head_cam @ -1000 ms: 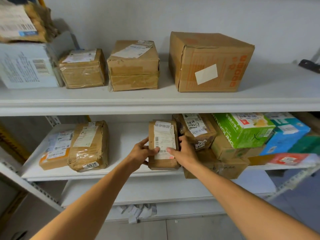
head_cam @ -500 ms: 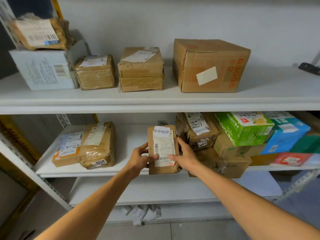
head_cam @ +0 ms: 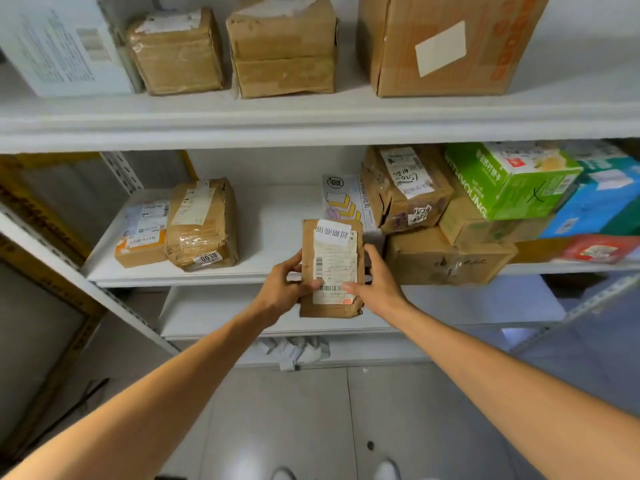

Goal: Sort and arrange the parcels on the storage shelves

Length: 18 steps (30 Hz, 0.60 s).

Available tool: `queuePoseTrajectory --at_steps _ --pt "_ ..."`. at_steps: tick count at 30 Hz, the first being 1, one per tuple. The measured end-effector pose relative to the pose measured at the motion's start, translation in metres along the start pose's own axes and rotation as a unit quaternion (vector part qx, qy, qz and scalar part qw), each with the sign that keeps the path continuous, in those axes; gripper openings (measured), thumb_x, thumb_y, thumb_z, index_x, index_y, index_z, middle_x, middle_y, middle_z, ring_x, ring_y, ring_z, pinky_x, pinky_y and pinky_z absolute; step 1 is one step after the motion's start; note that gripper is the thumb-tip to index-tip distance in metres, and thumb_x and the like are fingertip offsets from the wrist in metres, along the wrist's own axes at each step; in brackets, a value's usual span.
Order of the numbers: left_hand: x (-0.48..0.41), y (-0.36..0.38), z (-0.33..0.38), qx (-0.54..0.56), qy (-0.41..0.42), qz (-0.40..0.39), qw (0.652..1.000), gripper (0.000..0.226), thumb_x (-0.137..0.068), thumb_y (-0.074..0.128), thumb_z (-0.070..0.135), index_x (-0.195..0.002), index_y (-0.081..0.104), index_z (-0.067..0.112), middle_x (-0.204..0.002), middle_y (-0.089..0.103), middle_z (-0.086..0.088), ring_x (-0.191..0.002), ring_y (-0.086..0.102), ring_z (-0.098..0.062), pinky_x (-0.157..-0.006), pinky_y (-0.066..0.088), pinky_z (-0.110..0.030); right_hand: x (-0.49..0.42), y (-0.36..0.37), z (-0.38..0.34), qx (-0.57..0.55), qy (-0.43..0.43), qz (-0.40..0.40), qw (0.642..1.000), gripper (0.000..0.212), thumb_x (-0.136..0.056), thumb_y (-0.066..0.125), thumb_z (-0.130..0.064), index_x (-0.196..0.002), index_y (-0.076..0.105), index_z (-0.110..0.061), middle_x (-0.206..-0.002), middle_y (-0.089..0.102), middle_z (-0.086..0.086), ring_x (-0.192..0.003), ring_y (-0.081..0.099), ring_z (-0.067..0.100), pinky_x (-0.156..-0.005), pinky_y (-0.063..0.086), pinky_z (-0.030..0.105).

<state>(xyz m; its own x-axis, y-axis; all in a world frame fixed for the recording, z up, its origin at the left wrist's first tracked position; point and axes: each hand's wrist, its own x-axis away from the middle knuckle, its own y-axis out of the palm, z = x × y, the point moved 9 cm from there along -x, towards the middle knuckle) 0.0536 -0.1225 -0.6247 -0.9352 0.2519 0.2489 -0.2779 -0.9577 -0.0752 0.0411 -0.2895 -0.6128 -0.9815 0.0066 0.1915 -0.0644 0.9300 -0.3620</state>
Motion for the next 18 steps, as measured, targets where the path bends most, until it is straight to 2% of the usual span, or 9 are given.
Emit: queuePoseTrajectory --at_steps 2,4,6,9,13,18 --pt "0.006 0.006 -0.011 -0.009 -0.009 -0.014 1.000 0.058 -0.084 0.068 0.001 -0.136 0.049 0.019 -0.103 0.062 0.003 -0.091 0.067 -0.013 -0.071 0.059 -0.028 0.012 0.001 0.015 0.002 0.012 0.007 1.000 0.055 -0.084 0.069 0.000 -0.124 0.039 -0.023 -0.127 0.054 -0.006 -0.111 0.054 0.012 -0.073 0.053 0.019" --pt "0.010 0.015 -0.026 -0.023 -0.022 -0.026 0.999 0.057 -0.083 0.070 0.003 -0.134 0.051 0.020 -0.106 0.065 0.004 -0.092 0.068 -0.011 -0.070 0.059 -0.027 0.023 0.000 0.030 0.012 0.030 0.016 0.999 0.055 -0.084 0.070 -0.002 -0.125 0.038 -0.021 -0.121 0.054 -0.008 -0.108 0.053 0.012 -0.069 0.050 0.015" --pt "0.011 0.026 -0.041 -0.031 -0.039 -0.041 0.998 0.052 -0.083 0.071 0.004 -0.130 0.055 0.016 -0.110 0.067 0.003 -0.094 0.069 -0.012 -0.071 0.059 -0.028 0.033 -0.003 0.050 0.010 0.059 0.025 0.998 0.058 -0.083 0.070 -0.003 -0.127 0.037 -0.022 -0.124 0.057 -0.003 -0.112 0.056 0.017 -0.076 0.055 0.026" --pt "0.007 0.047 -0.055 -0.059 -0.058 -0.067 0.994 0.050 -0.082 0.073 0.008 -0.129 0.057 0.011 -0.114 0.065 -0.003 -0.102 0.067 -0.023 -0.077 0.060 -0.038 0.048 -0.013 0.074 0.006 0.095 0.048 0.994 0.061 -0.083 0.071 -0.004 -0.128 0.035 -0.024 -0.128 0.058 0.002 -0.115 0.057 0.022 -0.084 0.057 0.040" --pt "-0.004 0.086 -0.060 -0.089 -0.048 -0.129 0.987 0.060 -0.081 0.075 0.011 -0.136 0.053 0.015 -0.114 0.064 -0.005 -0.105 0.065 -0.026 -0.081 0.059 -0.039 0.071 -0.040 0.096 -0.005 0.117 0.099 0.988 0.062 -0.083 0.069 -0.003 -0.131 0.036 -0.025 -0.115 0.056 -0.010 -0.111 0.057 0.016 -0.086 0.056 0.037" --pt "-0.011 0.141 -0.061 -0.113 -0.033 -0.218 0.969 0.066 -0.080 0.076 0.011 -0.140 0.048 0.016 -0.117 0.064 -0.009 -0.108 0.063 -0.027 -0.084 0.058 -0.041 0.107 -0.071 0.121 -0.045 0.145 0.177 0.972 0.064 -0.082 0.068 0.001 -0.132 0.035 -0.024 -0.115 0.055 -0.009 -0.114 0.055 0.017 -0.092 0.053 0.040"
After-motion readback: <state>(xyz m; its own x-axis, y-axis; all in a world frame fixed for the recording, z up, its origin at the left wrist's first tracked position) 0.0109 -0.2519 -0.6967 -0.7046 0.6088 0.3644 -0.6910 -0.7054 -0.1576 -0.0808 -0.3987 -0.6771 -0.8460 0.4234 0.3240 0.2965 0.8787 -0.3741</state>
